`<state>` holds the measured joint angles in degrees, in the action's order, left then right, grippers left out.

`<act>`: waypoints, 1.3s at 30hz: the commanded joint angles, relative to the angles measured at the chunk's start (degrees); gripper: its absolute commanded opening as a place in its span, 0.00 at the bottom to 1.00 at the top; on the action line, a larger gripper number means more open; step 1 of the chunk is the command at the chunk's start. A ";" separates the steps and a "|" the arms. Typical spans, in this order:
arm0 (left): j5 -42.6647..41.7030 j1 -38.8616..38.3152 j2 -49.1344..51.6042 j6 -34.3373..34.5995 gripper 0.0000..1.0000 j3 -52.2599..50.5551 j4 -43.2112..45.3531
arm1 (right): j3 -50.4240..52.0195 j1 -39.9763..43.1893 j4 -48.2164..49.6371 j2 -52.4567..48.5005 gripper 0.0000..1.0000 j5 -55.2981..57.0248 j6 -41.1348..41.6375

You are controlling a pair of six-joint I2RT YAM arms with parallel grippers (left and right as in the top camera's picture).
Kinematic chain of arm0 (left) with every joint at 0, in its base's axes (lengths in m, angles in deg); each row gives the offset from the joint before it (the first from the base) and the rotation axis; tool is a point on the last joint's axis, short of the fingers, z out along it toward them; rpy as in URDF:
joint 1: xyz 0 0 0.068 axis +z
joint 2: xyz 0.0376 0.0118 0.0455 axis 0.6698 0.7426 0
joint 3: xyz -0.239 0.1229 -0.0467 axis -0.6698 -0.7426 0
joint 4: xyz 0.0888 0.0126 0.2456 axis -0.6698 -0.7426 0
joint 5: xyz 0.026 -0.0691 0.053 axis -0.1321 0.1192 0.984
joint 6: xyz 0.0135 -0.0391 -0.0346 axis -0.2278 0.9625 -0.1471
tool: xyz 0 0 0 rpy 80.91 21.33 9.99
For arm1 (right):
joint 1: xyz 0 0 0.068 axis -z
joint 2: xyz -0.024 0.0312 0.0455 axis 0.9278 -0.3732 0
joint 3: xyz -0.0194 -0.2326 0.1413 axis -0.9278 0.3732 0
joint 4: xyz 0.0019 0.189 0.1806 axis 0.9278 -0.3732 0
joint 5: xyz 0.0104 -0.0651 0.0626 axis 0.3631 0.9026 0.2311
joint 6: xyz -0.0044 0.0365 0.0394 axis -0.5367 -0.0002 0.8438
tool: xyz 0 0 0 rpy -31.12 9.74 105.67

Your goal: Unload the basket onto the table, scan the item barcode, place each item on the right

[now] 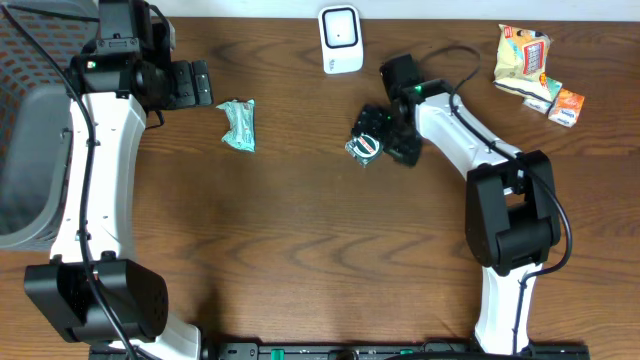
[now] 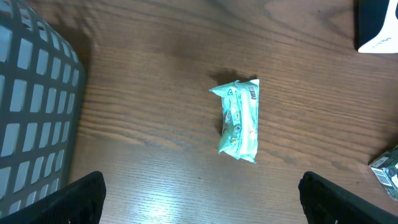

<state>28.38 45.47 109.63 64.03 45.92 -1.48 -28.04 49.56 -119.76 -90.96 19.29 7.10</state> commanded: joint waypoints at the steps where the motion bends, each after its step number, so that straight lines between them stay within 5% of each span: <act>1: 0.11 -0.13 -0.13 -0.76 0.98 -0.22 -0.31 | 0.11 -0.13 -3.06 -0.22 0.99 2.47 17.18; 13: 0.11 -0.13 -0.13 -0.76 0.98 -0.22 -0.31 | 0.11 -3.48 6.01 -0.26 0.96 3.74 17.22; 33: 0.11 -0.13 -0.13 -0.76 0.98 -0.22 -0.31 | 0.33 -5.42 5.90 -5.25 0.87 8.02 18.86; 39: 0.11 -0.13 -0.13 -0.76 0.98 -0.22 -0.28 | 0.33 -5.95 3.48 -6.60 0.69 6.82 18.88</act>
<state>28.38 45.45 109.63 64.03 45.92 -1.46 -28.76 44.23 -114.84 -93.43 27.77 25.35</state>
